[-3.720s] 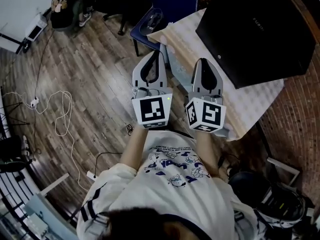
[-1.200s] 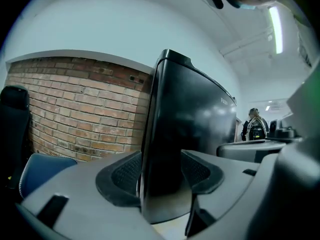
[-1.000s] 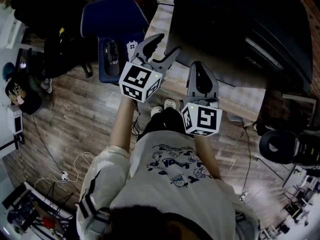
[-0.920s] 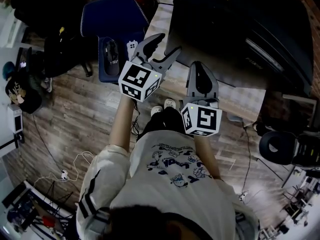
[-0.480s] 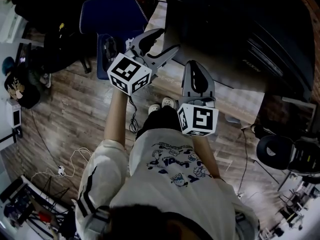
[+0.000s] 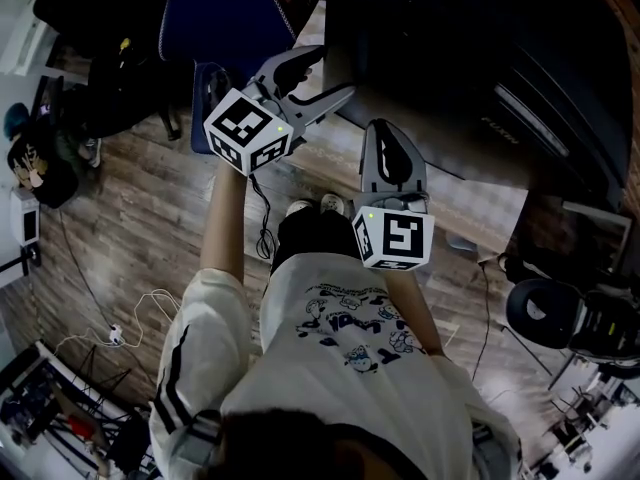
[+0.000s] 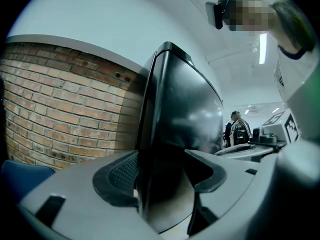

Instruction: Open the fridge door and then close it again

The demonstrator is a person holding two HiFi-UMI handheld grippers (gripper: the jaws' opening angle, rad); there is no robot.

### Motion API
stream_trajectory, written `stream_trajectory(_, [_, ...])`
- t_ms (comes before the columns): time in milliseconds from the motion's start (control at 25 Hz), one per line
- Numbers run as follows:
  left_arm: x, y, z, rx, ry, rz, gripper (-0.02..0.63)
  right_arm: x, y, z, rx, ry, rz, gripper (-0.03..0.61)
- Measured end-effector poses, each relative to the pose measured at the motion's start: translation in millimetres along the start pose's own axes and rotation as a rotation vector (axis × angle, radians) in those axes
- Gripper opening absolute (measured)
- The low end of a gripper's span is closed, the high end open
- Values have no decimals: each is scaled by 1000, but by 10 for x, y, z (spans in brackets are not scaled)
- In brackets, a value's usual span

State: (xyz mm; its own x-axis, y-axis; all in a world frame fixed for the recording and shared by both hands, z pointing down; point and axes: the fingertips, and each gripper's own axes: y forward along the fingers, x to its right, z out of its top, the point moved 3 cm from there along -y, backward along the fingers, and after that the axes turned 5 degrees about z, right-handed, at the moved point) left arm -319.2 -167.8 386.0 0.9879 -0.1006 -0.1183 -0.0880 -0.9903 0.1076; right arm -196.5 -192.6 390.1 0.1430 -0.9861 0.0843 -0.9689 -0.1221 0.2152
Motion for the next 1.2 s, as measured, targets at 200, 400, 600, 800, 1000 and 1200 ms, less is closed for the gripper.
stream_trajectory(200, [-18,-9,7,1,7,-32,281,5,48,-20,-3,7,-27,41])
stream_trajectory(400, [-69,-32,33,-33,8,-77,252,-65,137,7,-4,22,-78,41])
stream_trajectory(600, [-119,-60,48,-30,1,-114,232,-209,234,33,-5,29,-135,41])
stream_trajectory(800, [-133,-83,55,-9,8,-126,227,-328,305,26,-13,35,-196,41])
stream_trajectory(1000, [-141,-84,53,1,35,-162,229,-429,361,20,-18,33,-239,41])
stream_trajectory(1200, [-175,-82,71,3,36,-234,216,-472,398,21,-23,33,-286,41])
